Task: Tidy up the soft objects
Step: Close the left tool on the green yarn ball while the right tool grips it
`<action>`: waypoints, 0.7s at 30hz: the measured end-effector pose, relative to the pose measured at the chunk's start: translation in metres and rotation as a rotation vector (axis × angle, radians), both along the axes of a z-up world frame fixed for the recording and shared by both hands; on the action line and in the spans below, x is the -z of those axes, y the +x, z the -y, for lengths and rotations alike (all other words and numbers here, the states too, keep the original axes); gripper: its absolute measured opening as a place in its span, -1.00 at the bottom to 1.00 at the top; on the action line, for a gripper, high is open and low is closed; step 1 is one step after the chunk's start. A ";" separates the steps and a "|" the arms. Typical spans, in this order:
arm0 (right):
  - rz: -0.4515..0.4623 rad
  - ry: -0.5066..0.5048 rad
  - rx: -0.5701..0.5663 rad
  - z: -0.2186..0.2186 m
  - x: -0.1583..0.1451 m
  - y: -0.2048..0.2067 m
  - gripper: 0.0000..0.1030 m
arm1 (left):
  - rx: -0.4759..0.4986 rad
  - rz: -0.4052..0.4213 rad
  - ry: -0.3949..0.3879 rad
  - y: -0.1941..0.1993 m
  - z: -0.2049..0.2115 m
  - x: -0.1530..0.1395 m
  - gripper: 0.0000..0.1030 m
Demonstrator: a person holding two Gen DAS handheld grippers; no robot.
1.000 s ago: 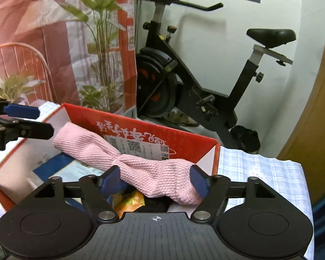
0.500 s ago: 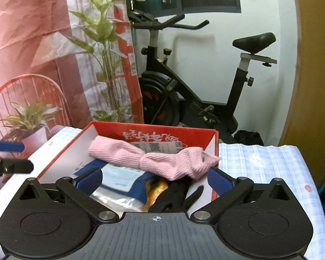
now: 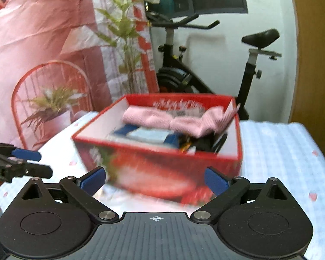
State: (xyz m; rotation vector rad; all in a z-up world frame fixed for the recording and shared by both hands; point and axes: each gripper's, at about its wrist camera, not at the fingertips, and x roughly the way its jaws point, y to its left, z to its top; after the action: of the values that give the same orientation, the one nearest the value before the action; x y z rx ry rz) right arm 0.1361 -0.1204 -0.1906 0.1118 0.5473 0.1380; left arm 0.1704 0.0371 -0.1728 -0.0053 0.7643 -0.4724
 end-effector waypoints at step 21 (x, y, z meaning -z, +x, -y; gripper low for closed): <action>-0.189 -0.066 -0.257 -0.057 0.063 -0.004 0.28 | -0.016 -0.201 -0.145 -0.004 0.022 0.050 0.33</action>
State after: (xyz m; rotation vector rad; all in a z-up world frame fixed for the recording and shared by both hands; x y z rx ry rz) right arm 0.1324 -0.0631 -0.2537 -0.0114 0.7533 0.3624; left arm 0.1663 0.0154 -0.2227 -0.1966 0.9245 -0.5168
